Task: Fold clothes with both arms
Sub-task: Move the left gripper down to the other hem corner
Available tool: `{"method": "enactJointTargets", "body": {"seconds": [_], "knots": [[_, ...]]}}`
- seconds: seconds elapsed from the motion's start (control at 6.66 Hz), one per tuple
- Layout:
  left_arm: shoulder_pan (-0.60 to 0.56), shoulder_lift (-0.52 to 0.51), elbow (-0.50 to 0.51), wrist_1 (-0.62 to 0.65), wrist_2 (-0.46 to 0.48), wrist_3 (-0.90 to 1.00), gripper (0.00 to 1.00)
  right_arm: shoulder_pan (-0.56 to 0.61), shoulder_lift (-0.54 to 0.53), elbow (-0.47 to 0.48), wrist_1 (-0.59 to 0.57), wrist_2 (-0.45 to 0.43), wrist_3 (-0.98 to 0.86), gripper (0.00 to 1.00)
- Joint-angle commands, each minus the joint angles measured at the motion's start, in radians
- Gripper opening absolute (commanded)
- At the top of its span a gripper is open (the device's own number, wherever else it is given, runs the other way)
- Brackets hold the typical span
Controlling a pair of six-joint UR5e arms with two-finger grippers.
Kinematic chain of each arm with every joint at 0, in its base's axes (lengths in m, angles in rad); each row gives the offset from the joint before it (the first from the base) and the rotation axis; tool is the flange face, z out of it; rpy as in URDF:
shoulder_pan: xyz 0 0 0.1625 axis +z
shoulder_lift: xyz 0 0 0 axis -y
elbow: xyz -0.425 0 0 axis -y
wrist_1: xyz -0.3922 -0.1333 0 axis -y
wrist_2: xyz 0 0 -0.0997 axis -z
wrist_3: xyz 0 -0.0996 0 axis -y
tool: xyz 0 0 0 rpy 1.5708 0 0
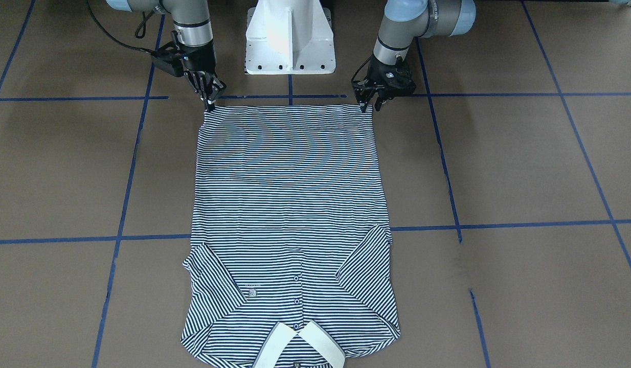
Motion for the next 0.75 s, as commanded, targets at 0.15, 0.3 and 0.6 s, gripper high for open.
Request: {"method": "enactJointTargets", "body": {"seconds": [0.15,0.3,0.6], "knots": [[0.016,0.001,0.006,0.0,-0.007,0.001,0.44,0.001,0.001,-0.001,0.0,0.002,0.0,0.0],[0.019,0.0,0.005,0.0,-0.009,0.0,0.32,0.003,0.004,-0.001,0.0,0.002,0.0,0.0],[0.019,-0.002,-0.005,0.0,-0.039,0.001,0.0,0.003,0.004,0.001,0.0,0.002,0.0,0.0]]}}
